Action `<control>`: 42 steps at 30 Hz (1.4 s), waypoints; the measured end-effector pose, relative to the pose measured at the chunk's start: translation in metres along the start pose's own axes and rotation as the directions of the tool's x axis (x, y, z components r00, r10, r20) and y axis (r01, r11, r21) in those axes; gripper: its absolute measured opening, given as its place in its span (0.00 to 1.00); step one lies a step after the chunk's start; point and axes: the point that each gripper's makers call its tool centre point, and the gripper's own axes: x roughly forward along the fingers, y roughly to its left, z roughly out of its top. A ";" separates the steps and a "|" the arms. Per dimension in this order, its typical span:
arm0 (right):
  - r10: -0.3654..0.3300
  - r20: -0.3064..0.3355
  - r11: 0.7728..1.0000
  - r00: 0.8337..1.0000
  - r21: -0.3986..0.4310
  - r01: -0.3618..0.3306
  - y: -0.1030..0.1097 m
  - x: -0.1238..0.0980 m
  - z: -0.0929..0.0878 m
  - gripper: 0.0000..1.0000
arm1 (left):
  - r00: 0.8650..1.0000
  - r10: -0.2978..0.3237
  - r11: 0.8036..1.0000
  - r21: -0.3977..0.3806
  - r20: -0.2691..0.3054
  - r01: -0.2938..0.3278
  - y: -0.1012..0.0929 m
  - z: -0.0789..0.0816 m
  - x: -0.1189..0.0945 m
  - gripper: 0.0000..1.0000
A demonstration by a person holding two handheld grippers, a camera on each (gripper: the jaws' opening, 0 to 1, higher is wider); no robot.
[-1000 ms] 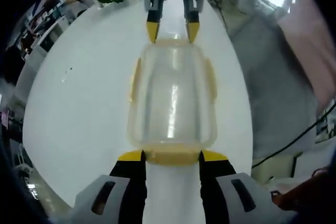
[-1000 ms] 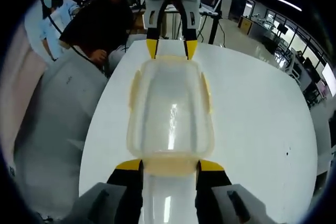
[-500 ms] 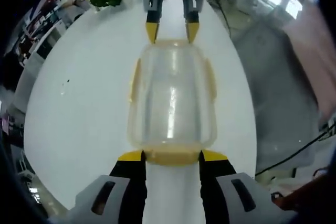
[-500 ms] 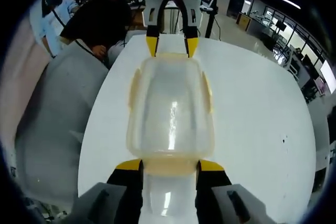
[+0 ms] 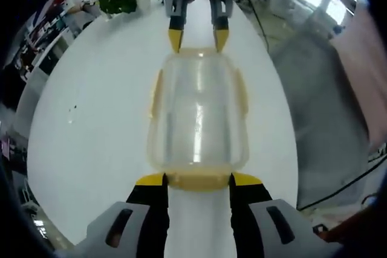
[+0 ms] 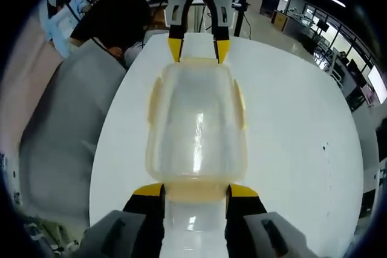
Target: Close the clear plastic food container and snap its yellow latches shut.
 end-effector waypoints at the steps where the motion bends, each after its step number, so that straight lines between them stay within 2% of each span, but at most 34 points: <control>1: 0.000 0.000 1.000 1.000 0.000 0.000 0.000 -0.001 -0.002 0.36 | 1.000 0.000 1.000 -0.001 0.000 0.000 0.000 0.002 0.001 0.36; 15: 0.005 -0.012 1.000 1.000 -0.001 -0.005 -0.001 -0.008 -0.022 0.36 | 1.000 -0.004 1.000 0.005 0.009 0.004 0.002 0.020 0.016 0.37; 30: 0.006 -0.045 1.000 0.999 0.014 -0.005 0.004 -0.020 -0.053 0.37 | 0.999 -0.021 1.000 0.008 0.036 0.020 -0.001 0.047 0.034 0.37; 42: 0.010 -0.061 1.000 0.998 0.017 -0.010 0.003 -0.023 -0.066 0.37 | 0.999 -0.024 1.000 0.005 0.035 0.024 -0.001 0.058 0.041 0.37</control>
